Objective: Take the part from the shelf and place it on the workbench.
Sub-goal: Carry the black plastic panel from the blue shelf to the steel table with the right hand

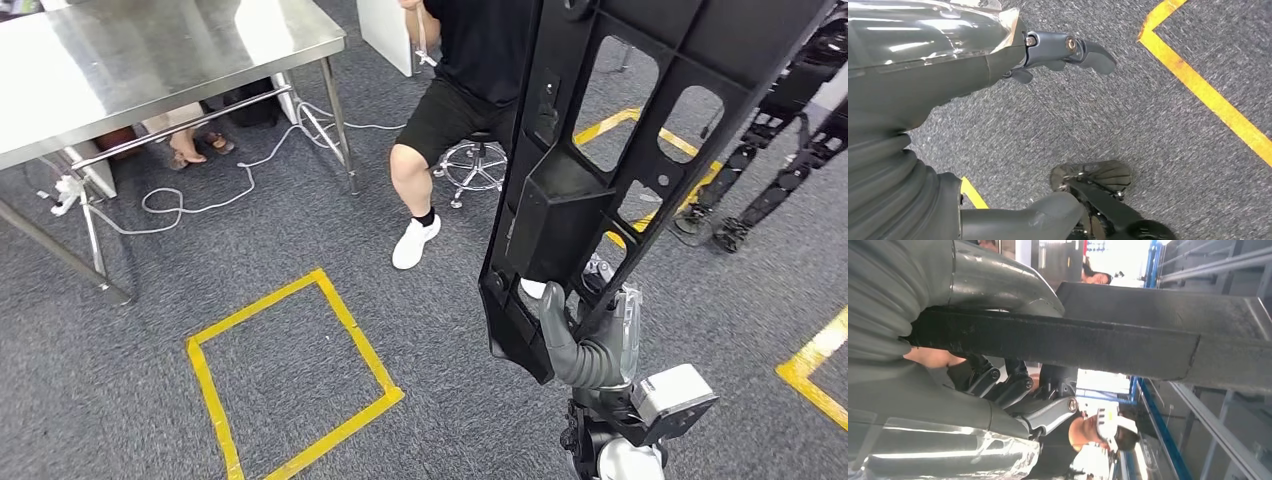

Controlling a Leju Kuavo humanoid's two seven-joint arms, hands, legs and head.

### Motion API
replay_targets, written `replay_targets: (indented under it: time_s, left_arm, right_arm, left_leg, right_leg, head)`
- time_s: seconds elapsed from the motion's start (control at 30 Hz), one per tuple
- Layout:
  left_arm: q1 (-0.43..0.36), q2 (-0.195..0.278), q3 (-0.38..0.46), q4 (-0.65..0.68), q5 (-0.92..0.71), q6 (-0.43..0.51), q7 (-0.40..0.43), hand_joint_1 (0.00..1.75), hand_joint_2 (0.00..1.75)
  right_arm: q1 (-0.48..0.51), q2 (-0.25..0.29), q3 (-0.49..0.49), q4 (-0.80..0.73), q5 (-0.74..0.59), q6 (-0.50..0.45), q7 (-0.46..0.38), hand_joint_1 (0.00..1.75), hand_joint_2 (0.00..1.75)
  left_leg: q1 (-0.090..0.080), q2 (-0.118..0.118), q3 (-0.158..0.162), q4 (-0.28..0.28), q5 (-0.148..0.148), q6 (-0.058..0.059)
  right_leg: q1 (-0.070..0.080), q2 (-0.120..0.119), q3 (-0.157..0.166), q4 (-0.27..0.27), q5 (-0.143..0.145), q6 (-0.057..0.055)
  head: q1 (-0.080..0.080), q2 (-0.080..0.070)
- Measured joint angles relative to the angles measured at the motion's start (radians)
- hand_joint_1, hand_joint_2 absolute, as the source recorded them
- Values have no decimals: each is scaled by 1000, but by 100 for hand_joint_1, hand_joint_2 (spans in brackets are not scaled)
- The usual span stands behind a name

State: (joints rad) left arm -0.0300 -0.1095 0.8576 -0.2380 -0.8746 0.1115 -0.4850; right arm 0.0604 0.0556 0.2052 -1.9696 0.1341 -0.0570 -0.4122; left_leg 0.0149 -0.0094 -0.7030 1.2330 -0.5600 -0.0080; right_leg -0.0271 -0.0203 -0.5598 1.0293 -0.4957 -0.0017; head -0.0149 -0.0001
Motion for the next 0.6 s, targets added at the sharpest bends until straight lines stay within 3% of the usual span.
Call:
replay_targets:
  time_s: [0.03,0.07,0.1,0.17,0.23,0.27,0.33,0.37,0.43,0.47,0.53,0.57,0.6]
  left_arm:
    - [0,0,0,0,-2,1,0,0,175]
    - [0,-1,0,0,-4,2,1,0,175]
    - [1,-1,0,0,-6,3,2,0,175]
    - [1,-1,0,0,-6,5,3,0,175]
    - [-1,-1,0,0,-6,6,3,0,175]
    - [-2,-2,0,-1,-6,6,4,0,175]
    - [-2,-2,0,-1,-6,7,4,0,175]
    - [-1,-3,0,-1,-6,8,4,0,175]
    - [0,-6,0,-1,-6,12,5,0,175]
    - [-1,-8,0,-1,-6,13,5,0,175]
    - [-3,-10,0,-1,-6,14,6,0,175]
    - [-3,-12,0,-1,-6,15,6,0,175]
    - [-3,-14,0,-1,-6,14,7,0,175]
  right_arm:
    - [0,0,-1,2,0,1,0,175,175]
    - [0,0,-1,4,0,2,0,175,175]
    - [-1,1,-1,5,0,3,0,175,175]
    - [-5,2,0,7,-1,4,0,175,175]
    - [-10,3,1,7,-1,5,0,175,175]
    - [-12,3,1,7,-1,5,0,175,175]
    - [-14,5,1,8,-1,5,0,175,175]
    - [-15,6,1,8,-1,5,0,175,175]
    - [-19,7,2,9,-1,6,0,175,175]
    - [-19,6,2,10,-1,6,0,175,175]
    - [-18,4,2,15,-1,6,1,175,175]
    - [-18,3,2,17,-2,7,2,175,175]
    - [-18,2,2,19,-2,7,2,175,175]
  left_leg:
    - [1,4,-29,51,-15,0]
    - [1,6,-43,69,-12,1]
    - [0,8,-38,51,9,5]
    - [-7,37,25,-79,75,21]
    - [-18,69,78,-182,109,37]
    - [-23,74,85,-198,109,42]
    - [-25,52,88,-206,112,47]
    - [-23,40,95,-216,117,49]
    - [-15,18,111,-238,127,55]
    - [-14,7,115,-242,129,56]
    - [-12,-21,116,-243,130,58]
    - [-12,-35,116,-243,129,57]
    - [-11,-51,118,-242,128,56]
  right_leg:
    - [3,-11,1,0,-2,-3]
    - [5,-23,3,0,-5,-5]
    - [7,-33,6,0,-7,-6]
    - [12,-53,14,0,-13,-7]
    - [19,-70,21,-2,-20,-1]
    - [20,-78,23,-2,-23,3]
    - [23,-94,27,-7,-28,12]
    - [24,-90,28,-4,-31,16]
    - [24,-49,7,49,-58,19]
    - [19,-22,-19,104,-80,16]
    - [16,4,-88,227,-120,14]
    - [14,8,-109,253,-120,19]
    - [11,11,-111,242,-104,27]
  head:
    - [0,0]
    - [0,0]
    - [0,0]
    - [0,0]
    - [1,0]
    - [2,0]
    - [0,0]
    - [2,0]
    - [4,0]
    - [6,0]
    - [9,0]
    - [10,0]
    - [10,0]
